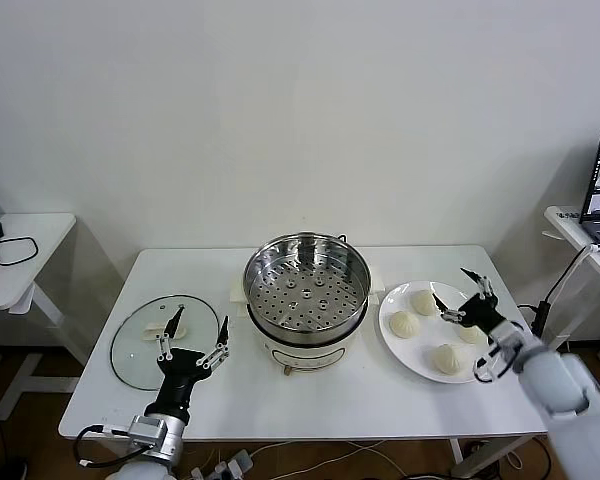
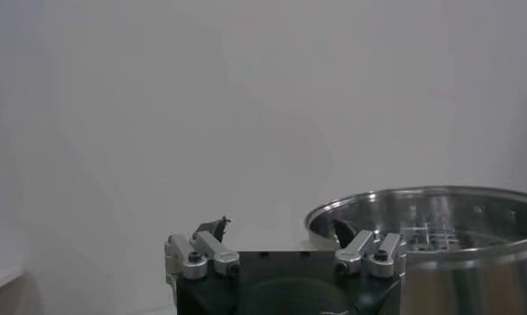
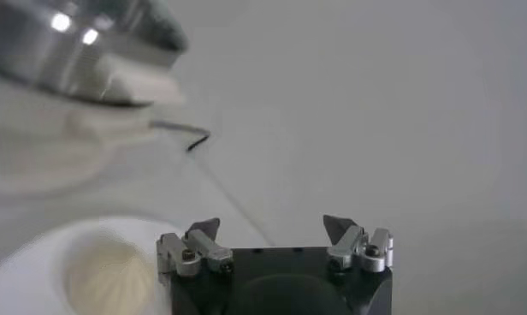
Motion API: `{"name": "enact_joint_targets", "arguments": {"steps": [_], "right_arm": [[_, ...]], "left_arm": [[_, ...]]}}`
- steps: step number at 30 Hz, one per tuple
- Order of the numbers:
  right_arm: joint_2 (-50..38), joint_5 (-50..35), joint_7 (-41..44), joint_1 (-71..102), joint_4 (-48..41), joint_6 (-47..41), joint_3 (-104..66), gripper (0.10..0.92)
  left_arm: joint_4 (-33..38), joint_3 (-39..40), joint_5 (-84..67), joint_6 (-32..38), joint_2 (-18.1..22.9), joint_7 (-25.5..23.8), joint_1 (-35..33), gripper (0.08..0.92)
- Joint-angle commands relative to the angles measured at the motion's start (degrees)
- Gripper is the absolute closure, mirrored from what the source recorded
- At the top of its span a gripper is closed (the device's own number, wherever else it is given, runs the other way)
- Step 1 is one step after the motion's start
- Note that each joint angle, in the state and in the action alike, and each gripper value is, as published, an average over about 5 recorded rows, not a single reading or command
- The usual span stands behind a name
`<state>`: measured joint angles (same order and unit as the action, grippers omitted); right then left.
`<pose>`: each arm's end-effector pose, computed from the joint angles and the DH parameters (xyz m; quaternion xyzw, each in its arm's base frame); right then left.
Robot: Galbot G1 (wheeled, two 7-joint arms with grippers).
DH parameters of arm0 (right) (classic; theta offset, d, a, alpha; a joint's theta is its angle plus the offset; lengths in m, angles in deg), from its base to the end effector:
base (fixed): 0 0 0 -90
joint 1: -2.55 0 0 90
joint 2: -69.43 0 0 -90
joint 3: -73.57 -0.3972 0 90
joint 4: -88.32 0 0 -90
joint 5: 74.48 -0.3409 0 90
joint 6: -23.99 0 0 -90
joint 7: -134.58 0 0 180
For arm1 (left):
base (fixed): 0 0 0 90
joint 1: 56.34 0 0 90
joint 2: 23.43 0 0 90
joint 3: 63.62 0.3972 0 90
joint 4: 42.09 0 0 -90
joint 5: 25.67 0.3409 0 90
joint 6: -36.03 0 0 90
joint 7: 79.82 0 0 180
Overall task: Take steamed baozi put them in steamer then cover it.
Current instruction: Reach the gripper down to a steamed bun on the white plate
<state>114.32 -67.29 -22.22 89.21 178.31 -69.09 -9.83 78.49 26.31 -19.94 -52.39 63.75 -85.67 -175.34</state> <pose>0.3560 -0.2538 -0.2879 0.2093 -0.8719 0.4299 0.1054 0.1483 0.0114 -0.3377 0.0628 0.9951 0.0728 0.0244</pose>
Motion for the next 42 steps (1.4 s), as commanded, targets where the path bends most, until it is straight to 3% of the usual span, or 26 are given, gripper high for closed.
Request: {"name": "enact_joint_targets", "arguments": {"steps": [1, 7, 14, 29, 42], "right_arm": [[-13.88, 7.34, 24.48, -30.92, -13.46, -3.71, 27.82, 0.203], [-9.27, 7.5, 38.2, -50.26, -24.55, -3.13, 44.33, 0.203], [-1.54, 10.66, 44.21, -58.19, -33.54, -1.75, 51.89, 0.203], [12.56, 20.42, 44.78, -57.5, -48.98, 1.76, 50.1, 0.203], [15.8, 24.63, 43.12, -54.96, -52.8, 3.46, 46.3, 0.203]], "left_arm": [[0.41, 0.84, 0.69, -0.1, 0.12, 0.07, -0.1, 0.177], [0.61, 0.86, 1.17, -0.28, 0.29, 0.16, -0.47, 0.177], [0.08, 0.05, 1.35, -0.62, 0.41, 0.02, -0.38, 0.177], [0.07, -1.26, 1.62, -0.63, 0.67, -0.24, -0.67, 0.177], [0.17, -1.14, 1.89, -0.57, 0.82, -0.29, -0.75, 0.177]]}}
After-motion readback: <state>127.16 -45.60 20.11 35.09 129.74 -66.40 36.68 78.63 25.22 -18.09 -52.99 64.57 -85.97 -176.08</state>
